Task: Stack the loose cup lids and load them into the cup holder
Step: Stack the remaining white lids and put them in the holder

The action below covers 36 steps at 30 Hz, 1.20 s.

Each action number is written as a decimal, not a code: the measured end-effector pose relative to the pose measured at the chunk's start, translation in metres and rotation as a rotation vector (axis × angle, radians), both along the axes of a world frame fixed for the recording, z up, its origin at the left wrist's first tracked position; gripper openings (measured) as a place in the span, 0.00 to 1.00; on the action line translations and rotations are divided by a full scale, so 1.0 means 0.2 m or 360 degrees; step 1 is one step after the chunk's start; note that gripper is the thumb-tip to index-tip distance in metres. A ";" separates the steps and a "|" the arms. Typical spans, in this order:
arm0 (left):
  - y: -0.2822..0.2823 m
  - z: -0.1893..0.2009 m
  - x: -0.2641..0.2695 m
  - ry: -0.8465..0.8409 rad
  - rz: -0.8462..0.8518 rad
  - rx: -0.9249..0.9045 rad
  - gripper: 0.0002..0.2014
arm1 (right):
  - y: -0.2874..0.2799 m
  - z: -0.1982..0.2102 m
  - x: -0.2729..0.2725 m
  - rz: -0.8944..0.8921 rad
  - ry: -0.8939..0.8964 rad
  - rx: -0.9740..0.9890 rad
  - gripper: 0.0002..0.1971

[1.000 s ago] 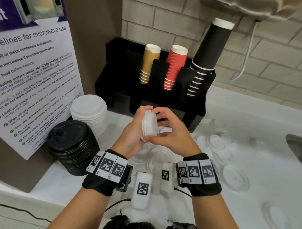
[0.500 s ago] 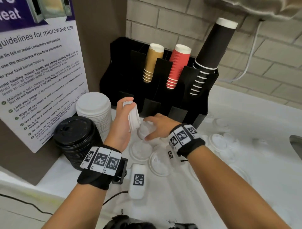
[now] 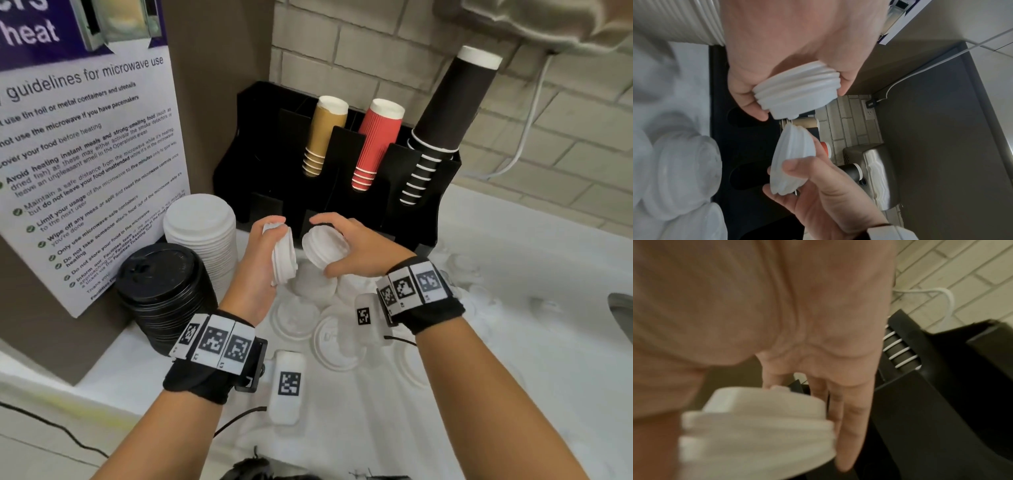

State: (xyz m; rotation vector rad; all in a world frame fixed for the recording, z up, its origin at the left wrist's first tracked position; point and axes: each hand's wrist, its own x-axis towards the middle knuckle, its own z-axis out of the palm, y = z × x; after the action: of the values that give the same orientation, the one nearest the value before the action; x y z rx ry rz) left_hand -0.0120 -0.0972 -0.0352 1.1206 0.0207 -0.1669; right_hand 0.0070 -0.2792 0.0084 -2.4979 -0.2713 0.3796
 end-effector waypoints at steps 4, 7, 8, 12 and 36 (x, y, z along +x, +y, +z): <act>-0.03 -0.01 -0.02 0.0019 -0.0031 -0.0014 0.06 | -0.01 0.02 -0.09 -0.0043 -0.0020 0.0377 0.36; -0.06 0.00 -0.03 0.0054 -0.0112 -0.0093 0.09 | -0.01 0.02 -0.17 -0.0089 -0.0022 0.0712 0.34; -0.06 0.00 -0.03 0.0053 -0.0141 -0.0119 0.09 | 0.00 0.02 -0.19 -0.0104 -0.0030 0.0784 0.33; -0.08 0.02 -0.04 0.0007 -0.0220 -0.0182 0.11 | 0.06 -0.02 -0.23 -0.0125 -0.0092 0.0898 0.34; -0.05 0.03 0.00 -0.0108 -0.0451 -0.0154 0.16 | 0.17 -0.06 -0.22 -0.0229 -0.0417 0.0920 0.41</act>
State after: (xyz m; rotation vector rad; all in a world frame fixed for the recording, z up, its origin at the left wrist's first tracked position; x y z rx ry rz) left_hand -0.0119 -0.1078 -0.0295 1.0285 -0.2060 -0.3788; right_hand -0.0362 -0.2445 -0.0029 -1.9728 -0.2584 -0.0845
